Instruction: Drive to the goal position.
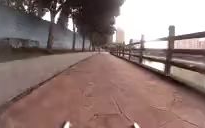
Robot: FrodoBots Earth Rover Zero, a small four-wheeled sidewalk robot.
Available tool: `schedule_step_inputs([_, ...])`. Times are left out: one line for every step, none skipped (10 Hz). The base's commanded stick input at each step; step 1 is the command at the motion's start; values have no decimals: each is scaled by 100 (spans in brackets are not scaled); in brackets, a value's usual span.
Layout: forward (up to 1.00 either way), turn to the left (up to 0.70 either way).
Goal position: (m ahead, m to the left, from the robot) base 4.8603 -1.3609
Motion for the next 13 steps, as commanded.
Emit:
schedule_step_inputs([70, 0])
schedule_step_inputs([70, 0])
schedule_step_inputs([70, 0])
schedule_step_inputs([70, 0])
schedule_step_inputs([70, 0])
schedule_step_inputs([70, 0])
schedule_step_inputs([70, 0])
schedule_step_inputs([70, 0])
schedule_step_inputs([70, 0])
schedule_step_inputs([70, 0])
schedule_step_inputs([70, 0])
schedule_step_inputs([70, 0])
schedule_step_inputs([70, 0])
